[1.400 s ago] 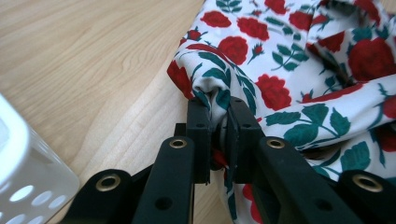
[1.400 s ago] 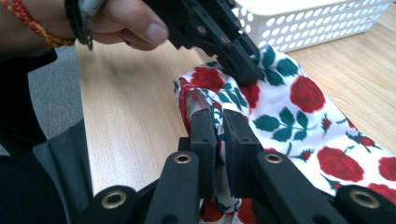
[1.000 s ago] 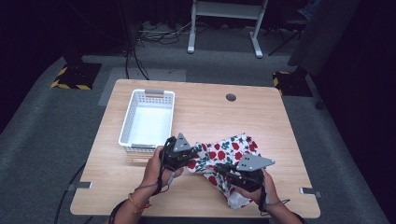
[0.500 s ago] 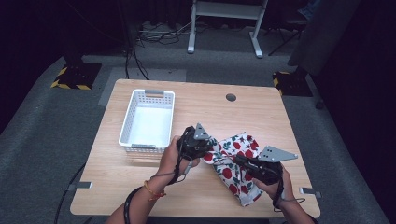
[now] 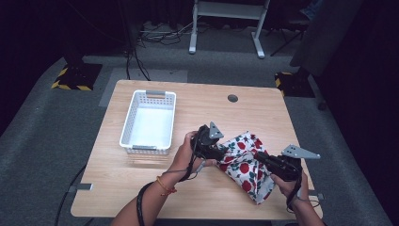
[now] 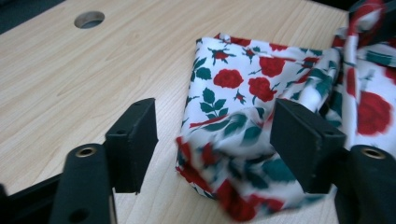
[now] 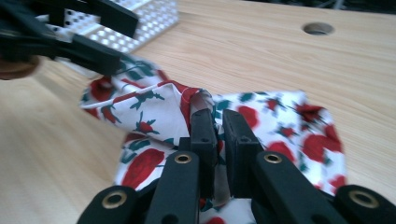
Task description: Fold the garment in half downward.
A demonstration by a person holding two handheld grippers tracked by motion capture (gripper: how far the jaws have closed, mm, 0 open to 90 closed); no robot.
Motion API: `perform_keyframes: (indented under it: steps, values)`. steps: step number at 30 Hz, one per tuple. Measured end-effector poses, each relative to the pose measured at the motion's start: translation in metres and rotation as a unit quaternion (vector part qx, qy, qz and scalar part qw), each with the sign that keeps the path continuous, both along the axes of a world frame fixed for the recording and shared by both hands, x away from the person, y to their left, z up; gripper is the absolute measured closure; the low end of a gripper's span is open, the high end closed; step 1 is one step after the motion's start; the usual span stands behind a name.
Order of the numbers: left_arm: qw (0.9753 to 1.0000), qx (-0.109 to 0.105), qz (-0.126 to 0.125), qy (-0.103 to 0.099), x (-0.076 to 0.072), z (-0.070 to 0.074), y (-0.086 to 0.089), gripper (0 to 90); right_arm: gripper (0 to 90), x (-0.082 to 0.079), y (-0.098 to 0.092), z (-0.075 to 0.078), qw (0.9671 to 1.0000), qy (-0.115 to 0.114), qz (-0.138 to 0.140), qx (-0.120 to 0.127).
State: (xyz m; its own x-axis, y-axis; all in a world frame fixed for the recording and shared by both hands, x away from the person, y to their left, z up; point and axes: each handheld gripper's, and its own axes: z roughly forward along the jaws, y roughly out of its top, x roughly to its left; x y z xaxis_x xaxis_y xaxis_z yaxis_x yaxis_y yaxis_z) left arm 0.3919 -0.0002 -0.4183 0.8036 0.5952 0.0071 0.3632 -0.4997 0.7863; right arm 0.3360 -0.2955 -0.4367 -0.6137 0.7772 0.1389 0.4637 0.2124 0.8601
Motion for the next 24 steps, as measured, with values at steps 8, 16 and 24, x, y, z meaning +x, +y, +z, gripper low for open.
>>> perform_keyframes:
  steps: [8,16,24]
  values:
    - [0.9999,-0.010,-0.011,-0.004,-0.020,-0.009,0.030,28.4,83.7,0.011,-0.024,-0.015,0.9987,0.028,-0.039,-0.013]
    - [0.9983,0.024,-0.052,0.016,-0.055,-0.043,0.039,28.3,79.4,0.012,-0.039,-0.024,0.9953,0.038,-0.064,-0.061]
    - [0.9957,0.051,-0.071,0.031,-0.082,-0.069,0.048,27.3,77.3,0.011,-0.049,-0.037,0.9881,0.057,-0.067,-0.126]
